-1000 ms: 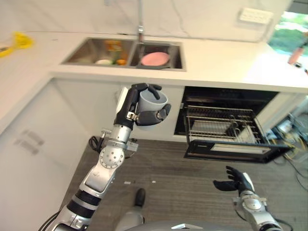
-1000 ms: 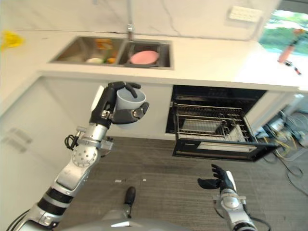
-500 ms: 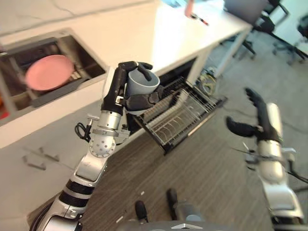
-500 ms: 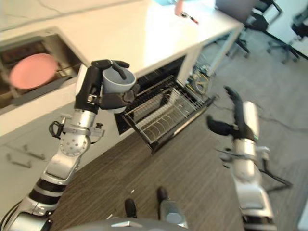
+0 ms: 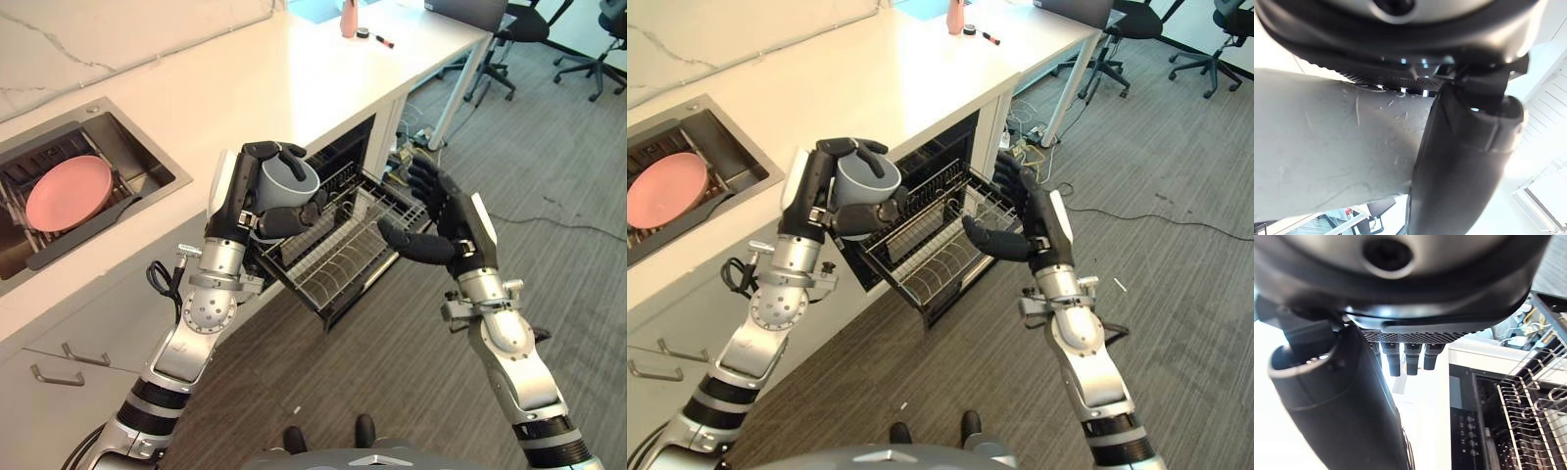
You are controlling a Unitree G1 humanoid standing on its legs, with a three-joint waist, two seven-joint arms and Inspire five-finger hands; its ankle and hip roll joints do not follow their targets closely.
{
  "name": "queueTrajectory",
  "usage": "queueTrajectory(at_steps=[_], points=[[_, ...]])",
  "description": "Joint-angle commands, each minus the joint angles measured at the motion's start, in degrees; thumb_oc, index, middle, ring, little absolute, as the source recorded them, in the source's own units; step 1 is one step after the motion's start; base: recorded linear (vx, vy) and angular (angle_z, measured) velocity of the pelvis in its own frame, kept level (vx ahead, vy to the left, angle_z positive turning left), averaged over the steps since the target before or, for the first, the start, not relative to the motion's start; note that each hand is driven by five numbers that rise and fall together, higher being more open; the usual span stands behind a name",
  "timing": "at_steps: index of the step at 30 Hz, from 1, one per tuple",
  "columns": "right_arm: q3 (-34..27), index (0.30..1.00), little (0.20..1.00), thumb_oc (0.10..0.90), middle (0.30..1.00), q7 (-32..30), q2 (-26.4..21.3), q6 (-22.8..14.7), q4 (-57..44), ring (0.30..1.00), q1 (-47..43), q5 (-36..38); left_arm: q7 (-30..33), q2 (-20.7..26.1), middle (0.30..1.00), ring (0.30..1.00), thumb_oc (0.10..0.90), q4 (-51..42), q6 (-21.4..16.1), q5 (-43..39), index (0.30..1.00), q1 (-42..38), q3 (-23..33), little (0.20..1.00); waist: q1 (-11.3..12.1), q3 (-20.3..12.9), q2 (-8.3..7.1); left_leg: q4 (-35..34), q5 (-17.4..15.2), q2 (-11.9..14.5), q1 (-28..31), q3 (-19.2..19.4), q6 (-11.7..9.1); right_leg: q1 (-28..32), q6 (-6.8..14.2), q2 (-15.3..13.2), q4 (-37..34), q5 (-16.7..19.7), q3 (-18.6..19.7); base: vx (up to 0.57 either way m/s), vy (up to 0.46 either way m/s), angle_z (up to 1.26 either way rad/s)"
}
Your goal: Place the dishes in the dishwasher.
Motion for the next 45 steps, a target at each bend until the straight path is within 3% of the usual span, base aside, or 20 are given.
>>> queueTrajectory(at_steps=[1,15,23,38,45], points=[[0.58,0.9,0.9,0.8,0.9,0.2,-1.93,-6.41,-6.31,0.9,-5.79,2.95,4.85,-1.57,0.3,0.3,0.4,1.1,-6.04,0.45,0.3,-9.5,-0.23,0.3,-0.45,-6.17,0.25,0.11,-1.29,4.44,1.46,0.75,-5.53,0.08,5.52,-1.54,0.67,1.55,-0.19,0.01,-0.05,0.04],[8.25,0.9,0.9,0.8,0.9,0.18,-1.63,-5.26,-2.16,0.9,-12.84,4.69,9.97,-5.91,0.3,0.3,0.4,7.66,-6.05,-2.99,0.3,-25.46,-5.33,0.3,-2.51,-6.71,2.19,0.11,-0.86,5.29,2.3,1.0,-6.12,0.82,5.08,-1.07,0.67,0.87,0.9,0.0,-0.014,0.01],[12.76,0.9,0.9,0.8,0.9,-1.54,2.09,-4.89,1.19,0.9,-16.57,8.33,9.29,-10.08,0.3,0.3,0.4,7.92,-6.35,-6.8,0.3,-26.31,-9.66,0.3,-1.99,-6.43,2.39,0.11,-0.63,5.47,2.65,0.76,-6.12,1.57,4.88,-1.06,0.67,0.75,0.86,0.0,0.0,0.0],[13.77,0.9,0.9,0.8,0.9,-4.74,6.04,-6.74,1.43,0.9,-16.56,17.31,8.11,-13.06,0.3,0.3,0.4,3.85,-6.93,-12.09,0.3,-23.08,-14.79,0.3,-0.23,-6.61,1.51,0.11,-0.22,5.68,2.46,-1.2,-6.19,2.38,4.46,-1.02,0.67,0.44,-0.63,0.0,-0.008,0.05],[15.47,0.9,0.9,0.8,0.9,-4.09,8.34,-8.18,1.09,0.9,-15.72,28.64,6.57,-13.1,0.3,0.3,0.4,1.91,-6.24,-11.07,0.3,-21.86,-17.75,0.3,0.39,-6.61,1.18,0.11,-0.07,5.72,2.36,-1.75,-6.27,2.51,4.34,-1.04,0.67,0.46,-1.14,0.0,-0.001,0.0]])
